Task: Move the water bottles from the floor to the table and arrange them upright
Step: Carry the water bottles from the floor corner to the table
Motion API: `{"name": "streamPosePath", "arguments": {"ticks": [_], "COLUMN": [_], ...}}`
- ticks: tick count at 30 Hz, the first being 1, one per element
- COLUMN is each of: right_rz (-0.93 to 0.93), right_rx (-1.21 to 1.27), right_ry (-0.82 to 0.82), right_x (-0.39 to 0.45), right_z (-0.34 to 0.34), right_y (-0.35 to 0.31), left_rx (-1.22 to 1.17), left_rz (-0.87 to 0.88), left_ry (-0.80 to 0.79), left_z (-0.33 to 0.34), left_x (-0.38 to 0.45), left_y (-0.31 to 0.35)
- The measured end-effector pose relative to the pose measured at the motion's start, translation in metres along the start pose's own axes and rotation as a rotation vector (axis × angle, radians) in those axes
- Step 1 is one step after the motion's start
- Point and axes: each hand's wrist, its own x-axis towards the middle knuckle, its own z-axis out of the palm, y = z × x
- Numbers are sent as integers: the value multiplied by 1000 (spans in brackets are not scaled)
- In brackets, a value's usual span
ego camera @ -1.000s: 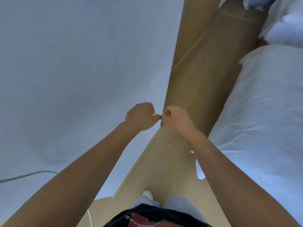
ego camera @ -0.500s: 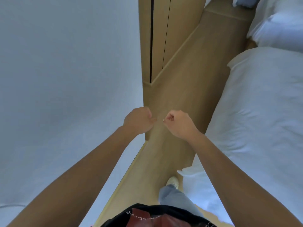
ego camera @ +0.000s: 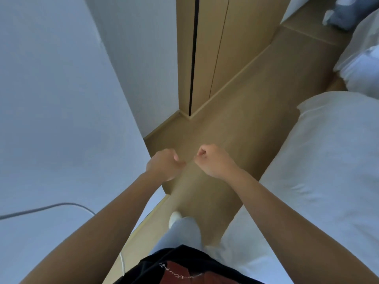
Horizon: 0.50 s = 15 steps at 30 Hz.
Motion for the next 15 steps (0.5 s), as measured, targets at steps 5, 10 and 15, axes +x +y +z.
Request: {"name": "streamPosePath", "arguments": {"ticks": [5, 10, 15], "right_rz": [-55, -147, -238], "right_rx": [-22, -77, -118], "right_ry": [-50, -129, -189], "right_x": [54, 120, 173], "right_z": [-13, -37, -60], "right_y": [2, -10, -31], "left_rx": [7, -73, -151], "left_rz": [-73, -155, -215], "left_ry": [7, 44, 93], "left_z": [5, -4, -20], "left_x": [38, 88, 129], "left_y": [9, 22, 34]}}
